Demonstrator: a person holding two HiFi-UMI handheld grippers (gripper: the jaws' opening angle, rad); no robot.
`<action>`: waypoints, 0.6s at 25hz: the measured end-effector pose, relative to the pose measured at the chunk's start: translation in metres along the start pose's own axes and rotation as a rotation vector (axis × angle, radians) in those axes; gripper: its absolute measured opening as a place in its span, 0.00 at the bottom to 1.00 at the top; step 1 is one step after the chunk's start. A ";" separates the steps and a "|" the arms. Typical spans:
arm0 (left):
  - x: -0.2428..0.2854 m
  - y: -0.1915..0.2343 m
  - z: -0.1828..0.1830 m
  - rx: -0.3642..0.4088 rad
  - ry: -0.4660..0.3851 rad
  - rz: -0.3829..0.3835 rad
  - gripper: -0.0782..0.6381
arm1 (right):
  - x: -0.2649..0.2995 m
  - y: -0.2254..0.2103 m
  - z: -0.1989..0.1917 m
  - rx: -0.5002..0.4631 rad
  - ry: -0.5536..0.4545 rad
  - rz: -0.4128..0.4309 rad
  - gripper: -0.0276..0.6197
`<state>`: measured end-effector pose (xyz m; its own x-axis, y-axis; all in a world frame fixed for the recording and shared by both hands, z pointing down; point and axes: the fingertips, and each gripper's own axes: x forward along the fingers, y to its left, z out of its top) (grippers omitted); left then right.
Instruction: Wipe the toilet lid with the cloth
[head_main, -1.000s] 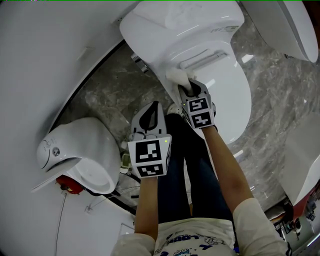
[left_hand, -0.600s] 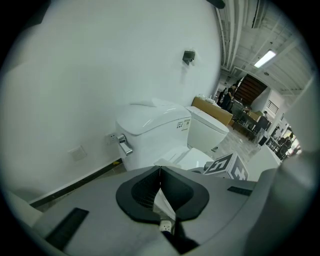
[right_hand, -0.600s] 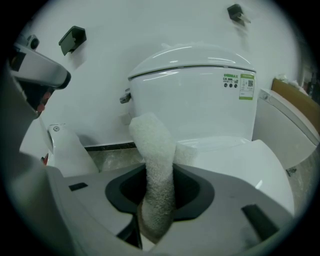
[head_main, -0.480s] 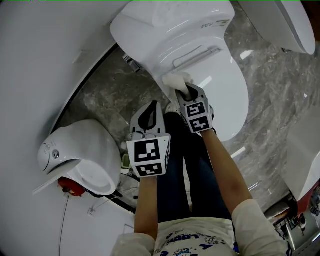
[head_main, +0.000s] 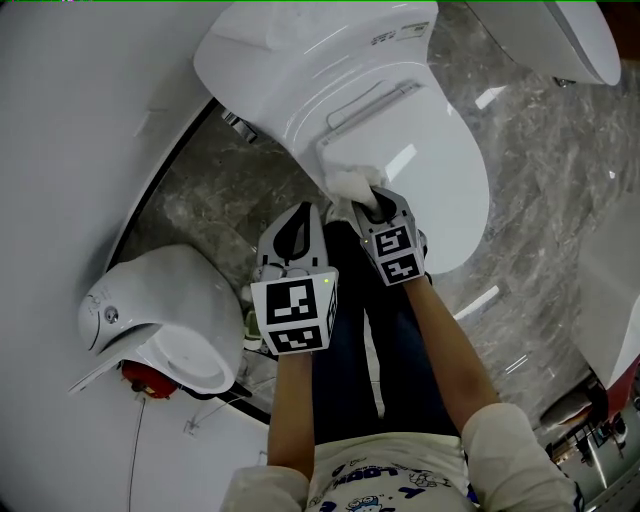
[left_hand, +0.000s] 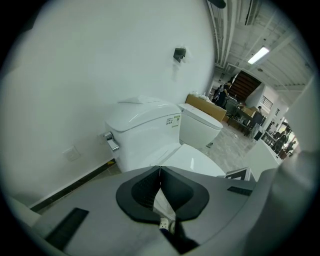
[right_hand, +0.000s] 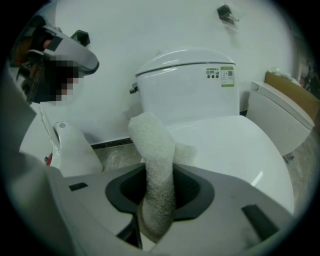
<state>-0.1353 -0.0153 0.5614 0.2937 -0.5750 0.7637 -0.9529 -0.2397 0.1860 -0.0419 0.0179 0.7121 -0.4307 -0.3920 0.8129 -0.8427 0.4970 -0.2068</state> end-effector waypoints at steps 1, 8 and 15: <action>0.000 -0.003 -0.001 0.004 0.001 -0.003 0.12 | -0.003 0.000 -0.005 0.006 0.000 0.000 0.23; 0.005 -0.029 -0.007 0.034 0.013 -0.031 0.12 | -0.023 -0.003 -0.038 0.034 0.007 -0.001 0.23; 0.009 -0.056 -0.009 0.070 0.022 -0.062 0.12 | -0.044 -0.008 -0.070 0.060 0.015 -0.004 0.23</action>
<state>-0.0798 -0.0002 0.5637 0.3494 -0.5399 0.7658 -0.9250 -0.3289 0.1901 0.0066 0.0859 0.7163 -0.4230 -0.3816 0.8219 -0.8623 0.4481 -0.2359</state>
